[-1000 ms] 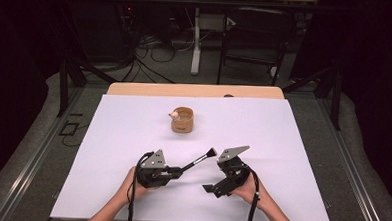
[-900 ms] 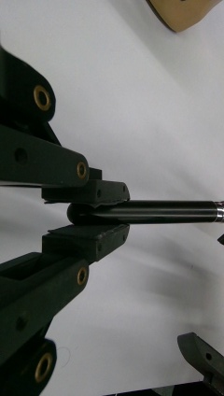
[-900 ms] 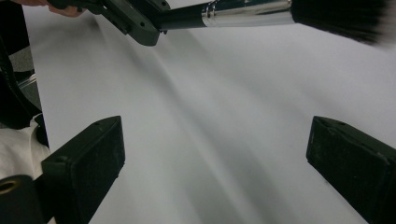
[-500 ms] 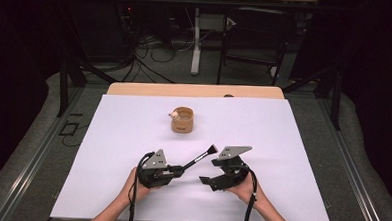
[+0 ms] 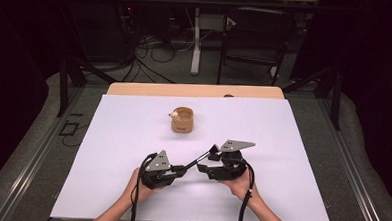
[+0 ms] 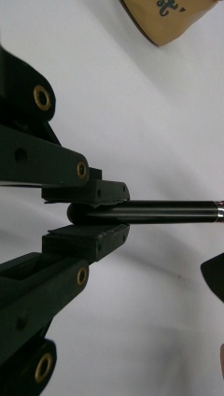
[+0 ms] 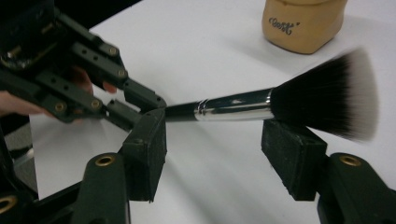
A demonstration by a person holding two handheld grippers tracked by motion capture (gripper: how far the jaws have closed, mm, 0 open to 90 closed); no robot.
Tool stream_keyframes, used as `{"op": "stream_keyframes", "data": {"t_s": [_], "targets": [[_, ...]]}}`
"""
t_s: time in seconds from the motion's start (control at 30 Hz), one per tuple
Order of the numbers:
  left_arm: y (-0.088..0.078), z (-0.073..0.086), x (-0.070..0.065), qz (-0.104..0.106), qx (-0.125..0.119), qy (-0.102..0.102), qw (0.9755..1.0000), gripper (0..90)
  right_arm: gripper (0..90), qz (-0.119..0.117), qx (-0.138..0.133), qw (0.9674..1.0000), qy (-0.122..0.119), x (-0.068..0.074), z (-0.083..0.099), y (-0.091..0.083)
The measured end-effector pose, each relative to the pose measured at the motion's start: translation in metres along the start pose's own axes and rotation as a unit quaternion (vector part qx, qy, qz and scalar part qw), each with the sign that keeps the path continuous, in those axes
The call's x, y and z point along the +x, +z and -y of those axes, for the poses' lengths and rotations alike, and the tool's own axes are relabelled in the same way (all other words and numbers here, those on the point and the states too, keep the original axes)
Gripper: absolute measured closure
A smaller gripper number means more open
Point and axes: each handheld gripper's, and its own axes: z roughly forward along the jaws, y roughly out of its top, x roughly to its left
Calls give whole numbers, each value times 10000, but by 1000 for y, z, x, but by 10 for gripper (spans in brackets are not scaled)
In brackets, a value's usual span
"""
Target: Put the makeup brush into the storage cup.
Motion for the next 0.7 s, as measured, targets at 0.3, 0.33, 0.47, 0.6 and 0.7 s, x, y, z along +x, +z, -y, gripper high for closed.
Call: {"op": "stream_keyframes", "data": {"t_s": [0.3, 0.33, 0.47, 0.6, 0.7], "targets": [[4, -1, -2, -14, 9, 29, 10000, 790, 514, -16, -322, 9991, 290, -5, -2, -2], [5, -1, -3, -17, 2, 39, 10000, 790, 526, -8, -355, 9989, 309, -5, -3, -3], [7, -2, -5, -66, -21, 58, 10000, 790, 582, 36, -487, 9982, 354, -5, -4, -4], [9, -2, -6, -87, -8, 36, 10000, 790, 611, -41, -556, 9975, 433, -5, -5, -4], [11, -2, -6, -123, 8, 56, 9999, 788, 644, -96, -656, 9969, 435, -4, -5, -5]]}}
